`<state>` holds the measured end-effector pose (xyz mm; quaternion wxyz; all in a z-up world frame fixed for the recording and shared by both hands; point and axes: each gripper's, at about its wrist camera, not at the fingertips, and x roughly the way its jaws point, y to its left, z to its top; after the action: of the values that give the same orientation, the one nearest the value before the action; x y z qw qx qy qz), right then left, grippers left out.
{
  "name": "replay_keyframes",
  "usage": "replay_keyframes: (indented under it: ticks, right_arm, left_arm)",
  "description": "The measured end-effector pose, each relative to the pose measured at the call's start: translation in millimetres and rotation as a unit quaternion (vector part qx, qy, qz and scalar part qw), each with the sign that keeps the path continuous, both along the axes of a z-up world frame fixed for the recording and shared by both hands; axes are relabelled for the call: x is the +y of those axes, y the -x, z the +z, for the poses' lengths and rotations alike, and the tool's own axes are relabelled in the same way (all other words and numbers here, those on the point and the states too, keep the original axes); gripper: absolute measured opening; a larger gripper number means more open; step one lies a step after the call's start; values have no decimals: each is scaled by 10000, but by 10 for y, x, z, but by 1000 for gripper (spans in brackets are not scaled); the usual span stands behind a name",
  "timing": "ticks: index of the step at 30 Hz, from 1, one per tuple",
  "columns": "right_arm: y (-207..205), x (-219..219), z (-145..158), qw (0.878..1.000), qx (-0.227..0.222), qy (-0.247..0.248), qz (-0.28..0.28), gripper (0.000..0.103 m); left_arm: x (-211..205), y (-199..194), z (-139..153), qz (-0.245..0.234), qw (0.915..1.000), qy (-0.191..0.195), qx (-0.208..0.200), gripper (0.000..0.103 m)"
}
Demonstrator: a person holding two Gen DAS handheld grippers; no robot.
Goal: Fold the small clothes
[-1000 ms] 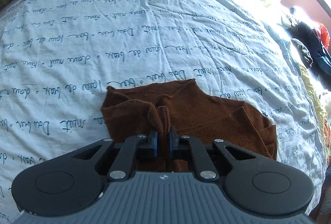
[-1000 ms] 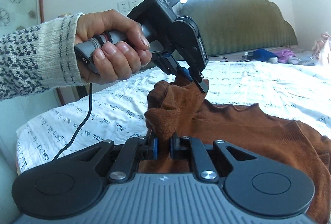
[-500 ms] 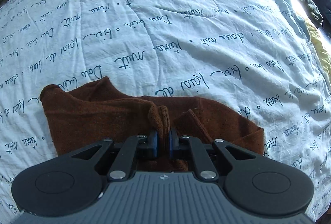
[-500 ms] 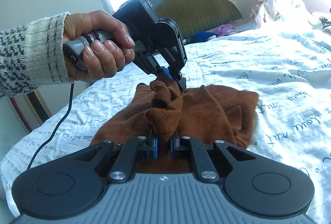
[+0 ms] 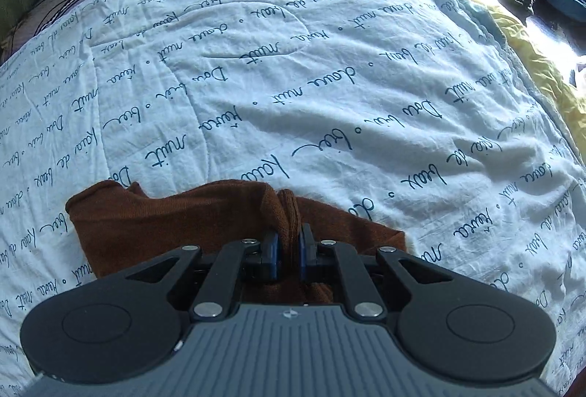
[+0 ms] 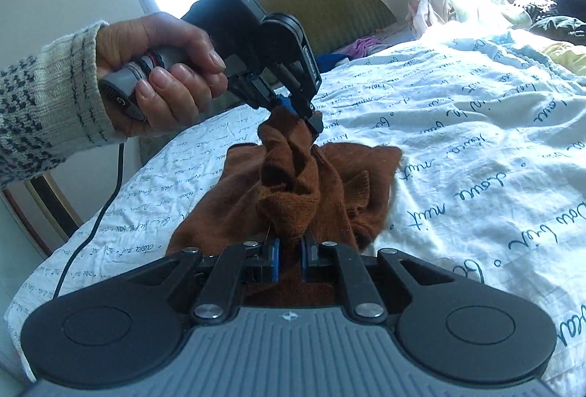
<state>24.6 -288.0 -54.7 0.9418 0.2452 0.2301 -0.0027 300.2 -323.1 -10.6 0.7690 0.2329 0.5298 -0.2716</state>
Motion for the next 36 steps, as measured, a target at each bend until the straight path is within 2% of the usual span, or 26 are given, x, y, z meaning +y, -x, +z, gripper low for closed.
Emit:
replay_keyframes:
  ticks: [4,6,7,8,9,10,11,12,13,15,16,17,19,20,22,24,26,27,28,29,30,33,34,36]
  right_arm:
    - [15,-21,-104,9997,198,-54,-102,10]
    - [4,-34,-136,9994,275,-64,-202,12]
    - [0,-43,-159,9989,333,-72,-309,22]
    - [-7,-49,-178,9986,394,-73,-359,28]
    - [-19,-58,-198,9985,433,-84,-322,39]
    - [-14,-66,-206,9986,421,-114,-288,60]
    - [-9,-76,-208,9984,449,-141,-301,74]
    - [-8,-81,-201,9983,479,-142,-286,90]
    - [22,-84,-172,9987,416,-120,-256,90]
    - [100,-101,-91,9989,321,40,-343,90]
    - [143,-114,-40,9990,233,153,-342,90]
    - [159,-151,27,9993,89,278,-241,89]
    - [84,-261,158,9993,-27,334,-140,89]
    - [-14,-347,206,9996,-88,258,-20,89]
    - [-239,-553,238,9998,-143,-90,84,89]
    - [-540,-810,189,9969,-52,-741,260,89]
    - [-804,-1005,101,9932,23,-1139,260,87]
    - [-927,-1067,55,9919,140,-1229,282,82]
    - [-1037,-1125,-4,9904,223,-1337,255,60]
    - [-1133,-1180,-74,9877,310,-1508,260,44]
    - [-1213,-1216,-136,9847,401,-1664,324,11]
    - [-1294,-1209,-212,9857,594,-1538,346,7]
    - [-1260,-1185,-189,9887,634,-1332,276,7]
    - [-1202,-1184,-178,9923,684,-1029,94,6]
  left_arm:
    - [-159,49,-216,-139,9998,-152,19,14]
    - [-205,33,-327,-162,9998,-99,67,14]
    - [-227,20,-376,-172,9996,-36,228,15]
    - [-238,7,-391,-129,9993,82,341,20]
    - [-244,-5,-379,-111,9989,209,406,25]
    - [-250,-14,-333,-137,9977,440,496,37]
    - [-244,-31,-281,-148,9965,587,577,51]
    - [-214,-43,-176,-91,9951,782,592,52]
    - [-161,-55,-42,-30,9936,978,557,50]
    - [10,-82,249,-8,9901,1315,492,55]
    - [150,-92,440,22,9880,1495,380,64]
    - [292,-95,573,50,9864,1623,260,75]
    - [686,-90,816,164,9819,1887,-12,82]
    - [874,-86,855,252,9815,1895,-67,82]
    - [1274,-67,814,571,9799,1913,-41,82]
    - [1656,-3,636,800,9776,1944,137,81]
    - [1876,184,444,820,9780,1911,144,81]
    - [1940,295,340,758,9790,1885,152,81]
    - [2001,426,233,731,9790,1897,162,81]
    - [2017,529,158,702,9783,1942,179,81]
    - [2019,646,69,602,9783,1970,243,81]
    - [1919,911,-121,293,9843,1741,94,82]
    - [1871,998,-200,137,9890,1466,-105,82]
    - [1809,1105,-335,-18,9934,1040,-484,84]
